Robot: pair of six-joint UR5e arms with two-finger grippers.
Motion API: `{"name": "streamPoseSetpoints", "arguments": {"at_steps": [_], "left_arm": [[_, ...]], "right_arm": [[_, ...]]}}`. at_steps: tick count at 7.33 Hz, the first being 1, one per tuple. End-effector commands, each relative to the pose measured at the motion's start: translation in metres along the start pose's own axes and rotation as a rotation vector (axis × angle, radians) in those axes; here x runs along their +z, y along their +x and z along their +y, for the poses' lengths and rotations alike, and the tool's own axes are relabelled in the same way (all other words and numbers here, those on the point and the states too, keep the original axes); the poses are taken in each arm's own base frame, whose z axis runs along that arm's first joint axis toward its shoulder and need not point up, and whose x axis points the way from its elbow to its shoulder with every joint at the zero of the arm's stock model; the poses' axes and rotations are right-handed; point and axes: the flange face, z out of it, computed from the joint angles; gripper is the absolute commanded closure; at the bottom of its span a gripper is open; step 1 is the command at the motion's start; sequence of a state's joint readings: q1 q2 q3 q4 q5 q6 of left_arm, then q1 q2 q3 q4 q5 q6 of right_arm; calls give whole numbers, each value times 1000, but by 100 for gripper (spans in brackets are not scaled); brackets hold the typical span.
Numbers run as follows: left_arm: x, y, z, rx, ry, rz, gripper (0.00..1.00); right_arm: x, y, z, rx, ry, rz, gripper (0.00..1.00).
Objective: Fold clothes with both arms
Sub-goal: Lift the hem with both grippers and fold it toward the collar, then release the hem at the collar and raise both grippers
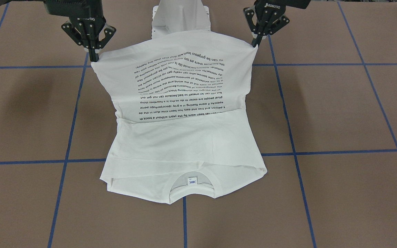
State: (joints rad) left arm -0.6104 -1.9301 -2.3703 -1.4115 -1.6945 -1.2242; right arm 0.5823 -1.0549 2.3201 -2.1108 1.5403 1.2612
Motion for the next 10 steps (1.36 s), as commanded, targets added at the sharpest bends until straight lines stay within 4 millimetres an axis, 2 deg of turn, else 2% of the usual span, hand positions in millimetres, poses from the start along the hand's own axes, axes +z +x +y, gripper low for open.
{"name": "streamPoseSetpoints", "arguments": {"at_steps": [1, 3, 4, 6, 7, 8, 9, 10], "left_arm": [[55, -6, -81, 3, 70, -135, 100], [110, -1, -109, 6, 105, -192, 100], [147, -3, -118, 7, 111, -188, 100], [206, 4, -138, 12, 114, -180, 100], [232, -6, -142, 45, 115, -178, 100], [256, -18, -143, 64, 111, -183, 100], [267, -24, -144, 82, 112, -182, 100], [269, -25, -144, 82, 110, -183, 100]], "right_arm": [[41, -12, -70, 14, 41, 26, 100], [91, -40, -110, 40, 63, 39, 100], [110, -55, -125, 46, 64, 51, 100], [165, -65, -139, 33, 61, 81, 100], [187, -71, -144, 28, 63, 80, 100], [207, -73, -145, 22, 53, 101, 100], [225, -77, -149, 16, 49, 108, 100], [243, -78, -149, 14, 47, 111, 100]]}}
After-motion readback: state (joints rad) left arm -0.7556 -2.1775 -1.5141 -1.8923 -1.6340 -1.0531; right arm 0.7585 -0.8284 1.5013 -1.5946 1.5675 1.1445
